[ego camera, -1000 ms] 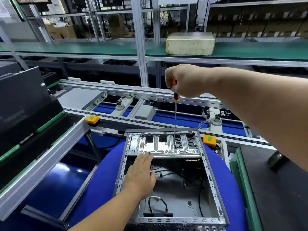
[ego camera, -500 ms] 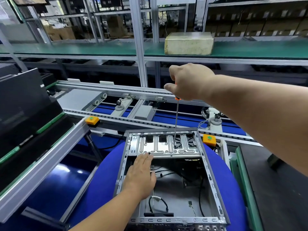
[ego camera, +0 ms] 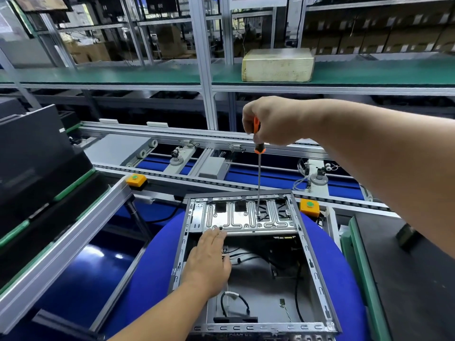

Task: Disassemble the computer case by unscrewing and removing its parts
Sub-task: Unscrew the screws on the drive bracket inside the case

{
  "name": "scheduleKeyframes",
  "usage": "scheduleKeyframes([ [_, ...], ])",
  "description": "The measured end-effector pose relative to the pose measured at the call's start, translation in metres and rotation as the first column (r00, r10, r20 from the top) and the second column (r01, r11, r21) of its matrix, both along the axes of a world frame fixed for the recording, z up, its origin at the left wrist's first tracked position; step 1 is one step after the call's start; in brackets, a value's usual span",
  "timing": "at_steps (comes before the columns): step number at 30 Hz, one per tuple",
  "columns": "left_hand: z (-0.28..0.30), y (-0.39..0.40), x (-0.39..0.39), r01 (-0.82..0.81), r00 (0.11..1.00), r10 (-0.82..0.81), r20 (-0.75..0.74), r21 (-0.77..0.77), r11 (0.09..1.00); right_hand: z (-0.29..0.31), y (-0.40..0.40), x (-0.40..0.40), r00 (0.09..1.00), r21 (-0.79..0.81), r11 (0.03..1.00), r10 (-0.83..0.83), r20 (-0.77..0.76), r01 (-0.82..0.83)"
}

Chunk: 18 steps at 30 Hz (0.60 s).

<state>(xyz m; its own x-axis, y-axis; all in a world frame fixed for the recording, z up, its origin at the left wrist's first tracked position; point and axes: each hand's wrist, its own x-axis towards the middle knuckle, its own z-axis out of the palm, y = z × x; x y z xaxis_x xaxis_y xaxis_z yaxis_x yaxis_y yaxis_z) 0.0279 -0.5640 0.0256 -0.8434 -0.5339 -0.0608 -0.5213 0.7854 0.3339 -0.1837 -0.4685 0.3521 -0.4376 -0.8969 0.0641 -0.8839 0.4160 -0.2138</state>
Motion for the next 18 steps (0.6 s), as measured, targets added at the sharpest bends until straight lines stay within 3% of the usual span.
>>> scheduleKeyframes([
  [4, 0.0, 0.0, 0.0, 0.004, 1.0, -0.004, 0.007, -0.006, 1.0, 0.001, 0.001, 0.007, 0.995, 0.006, 0.998, 0.066, 0.075, -0.067],
  [10, 0.0, 0.0, 0.0, 0.004, 1.0, -0.004, 0.015, -0.01, 1.0, -0.01, 0.002, 0.011, 0.988, -0.09, 0.988, 0.115, -0.1, -0.124],
  [18, 0.001, 0.0, 0.0, 0.008, 1.0, -0.008, 0.011, 0.005, 1.0, -0.005, 0.017, 0.013, 0.989, -0.187, 0.974, 0.111, -0.095, -0.127],
])
